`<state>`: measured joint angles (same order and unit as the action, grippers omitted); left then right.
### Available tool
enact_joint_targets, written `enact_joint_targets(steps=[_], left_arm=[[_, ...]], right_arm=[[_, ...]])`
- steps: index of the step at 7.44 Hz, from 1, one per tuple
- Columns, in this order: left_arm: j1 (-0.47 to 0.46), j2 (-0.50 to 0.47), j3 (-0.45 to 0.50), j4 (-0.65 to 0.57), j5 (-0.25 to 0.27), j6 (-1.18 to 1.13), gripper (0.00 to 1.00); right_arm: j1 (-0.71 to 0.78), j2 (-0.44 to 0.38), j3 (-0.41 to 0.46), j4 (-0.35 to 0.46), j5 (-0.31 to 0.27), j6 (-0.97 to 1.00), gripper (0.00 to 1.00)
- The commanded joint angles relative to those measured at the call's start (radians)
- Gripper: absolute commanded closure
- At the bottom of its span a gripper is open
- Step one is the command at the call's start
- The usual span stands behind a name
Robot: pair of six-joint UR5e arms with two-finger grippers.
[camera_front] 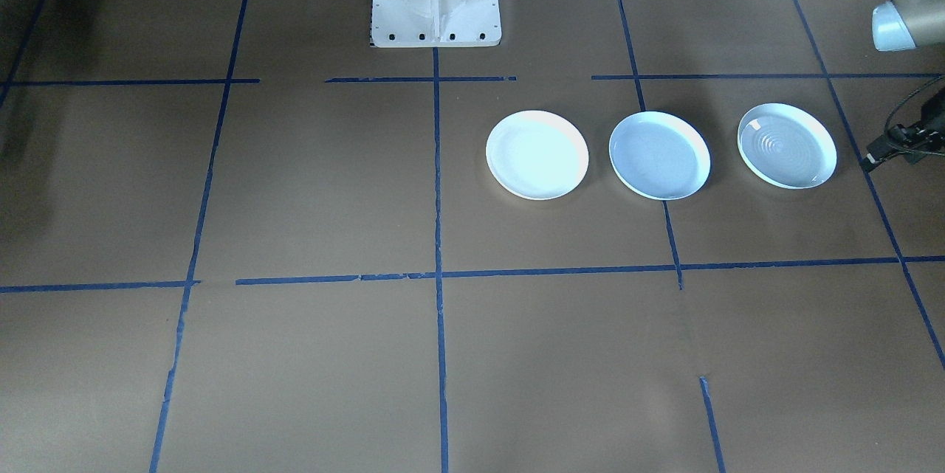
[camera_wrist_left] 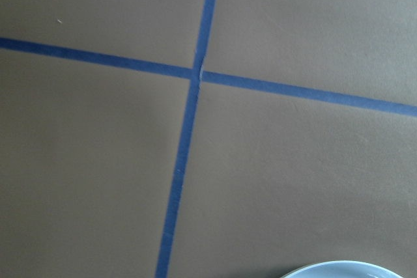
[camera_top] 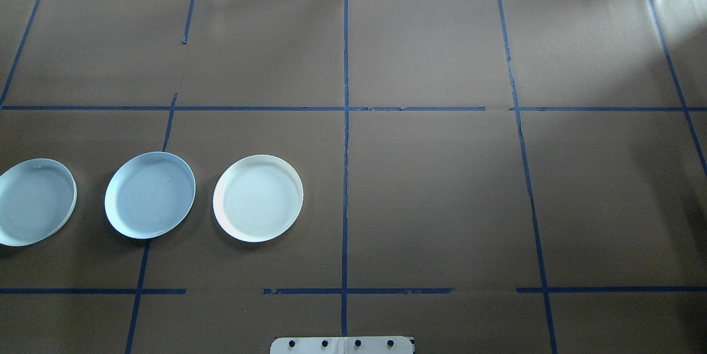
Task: Stack plate in center
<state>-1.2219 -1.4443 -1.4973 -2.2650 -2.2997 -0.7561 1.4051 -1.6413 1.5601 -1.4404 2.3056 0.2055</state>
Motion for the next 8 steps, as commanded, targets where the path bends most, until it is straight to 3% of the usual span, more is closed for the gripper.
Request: enact_joint_targets(steps=[1, 6, 8], left_arm=[[0.068, 0.042, 0.04, -0.155, 0.002, -0.093, 0.0], [0.159, 0.053, 0.038, -0.191, 0.0, -0.143, 0.01], [0.165, 0.053, 0.043, -0.188, 0.0, -0.135, 0.12]], right_arm=[[0.0, 0.0, 0.0, 0.0, 0.0, 0.0, 0.0], [0.0, 0.0, 0.001, 0.0, 0.0, 0.0, 0.0], [0.0, 0.0, 0.0, 0.0, 0.0, 0.0, 0.0]])
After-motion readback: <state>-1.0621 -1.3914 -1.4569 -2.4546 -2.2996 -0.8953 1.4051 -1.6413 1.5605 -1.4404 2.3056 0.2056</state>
